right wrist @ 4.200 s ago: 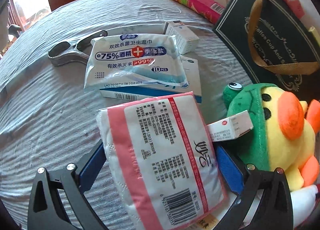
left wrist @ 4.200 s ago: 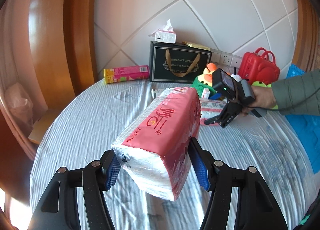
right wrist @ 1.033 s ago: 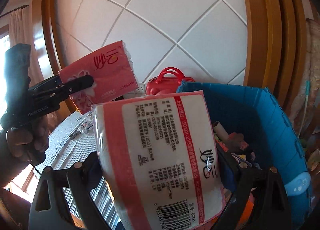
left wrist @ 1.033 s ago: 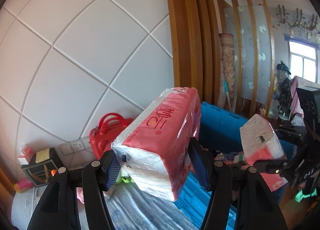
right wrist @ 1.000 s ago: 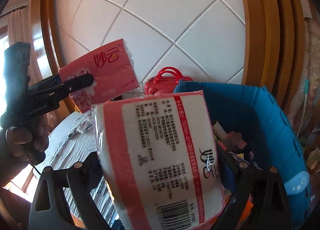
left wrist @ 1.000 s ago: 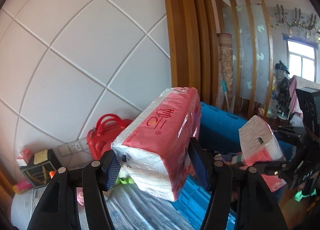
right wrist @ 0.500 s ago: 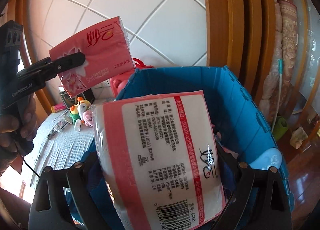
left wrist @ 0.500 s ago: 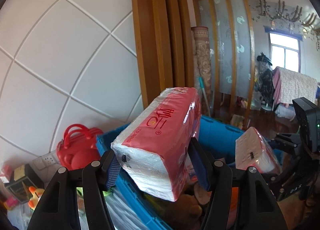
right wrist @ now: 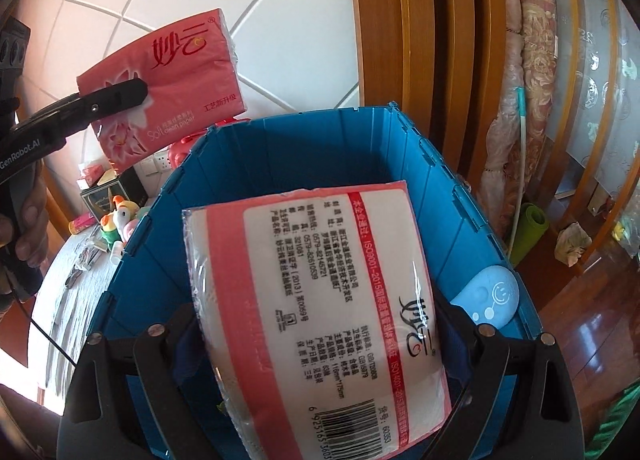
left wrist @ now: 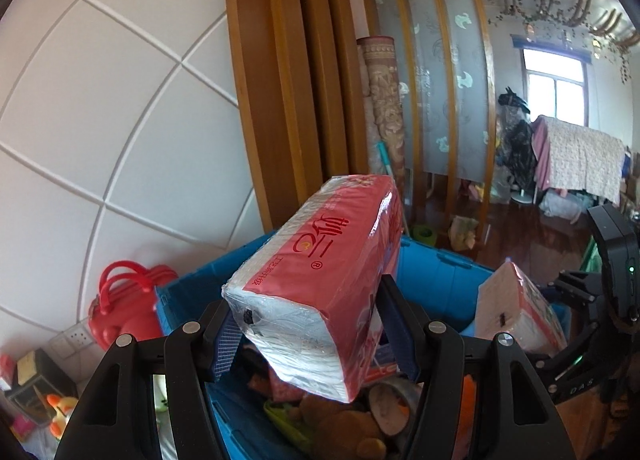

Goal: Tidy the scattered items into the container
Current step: 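Carry the pink tissue pack and white tissue pack with both grippers over the crate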

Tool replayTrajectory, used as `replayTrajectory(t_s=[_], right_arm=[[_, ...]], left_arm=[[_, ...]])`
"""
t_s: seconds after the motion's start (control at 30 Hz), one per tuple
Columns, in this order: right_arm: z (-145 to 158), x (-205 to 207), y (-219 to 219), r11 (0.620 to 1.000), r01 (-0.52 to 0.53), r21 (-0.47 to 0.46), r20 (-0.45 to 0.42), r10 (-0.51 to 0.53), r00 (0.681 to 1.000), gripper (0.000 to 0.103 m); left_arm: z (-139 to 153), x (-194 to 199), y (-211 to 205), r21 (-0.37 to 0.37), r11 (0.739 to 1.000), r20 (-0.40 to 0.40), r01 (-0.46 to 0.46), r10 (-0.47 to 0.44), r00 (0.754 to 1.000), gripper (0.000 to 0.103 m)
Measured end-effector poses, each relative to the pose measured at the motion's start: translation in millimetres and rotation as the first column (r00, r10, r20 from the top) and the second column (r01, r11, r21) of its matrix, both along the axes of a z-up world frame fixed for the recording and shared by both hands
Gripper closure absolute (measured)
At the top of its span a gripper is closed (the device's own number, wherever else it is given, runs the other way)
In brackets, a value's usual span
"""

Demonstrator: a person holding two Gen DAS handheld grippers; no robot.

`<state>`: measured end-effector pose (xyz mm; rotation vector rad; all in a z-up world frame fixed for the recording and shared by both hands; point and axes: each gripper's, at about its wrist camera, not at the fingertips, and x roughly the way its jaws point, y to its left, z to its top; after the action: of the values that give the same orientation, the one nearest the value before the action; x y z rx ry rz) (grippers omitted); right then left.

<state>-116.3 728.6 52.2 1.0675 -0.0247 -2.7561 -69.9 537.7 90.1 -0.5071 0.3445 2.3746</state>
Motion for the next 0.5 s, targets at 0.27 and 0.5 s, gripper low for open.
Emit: replayTrajectory(t_s=[0.27, 0.5], right_arm=[[-3.6, -8.5, 3.9, 1.000, 0.004, 0.003, 0.009, -0.004, 1.000, 0.009], [-6.3, -16.9, 3.9, 1.000, -0.005, 0.004, 0.017, 0.005, 1.000, 0.009]], left_arm=[[-2.1, -13.8, 6.0, -0.004, 1.000, 0.014, -0.020, 0.020, 1.000, 0.041], [-5.1, -25.6, 9.8, -0.001, 1.000, 0.015, -0.025, 0.025, 1.000, 0.041]])
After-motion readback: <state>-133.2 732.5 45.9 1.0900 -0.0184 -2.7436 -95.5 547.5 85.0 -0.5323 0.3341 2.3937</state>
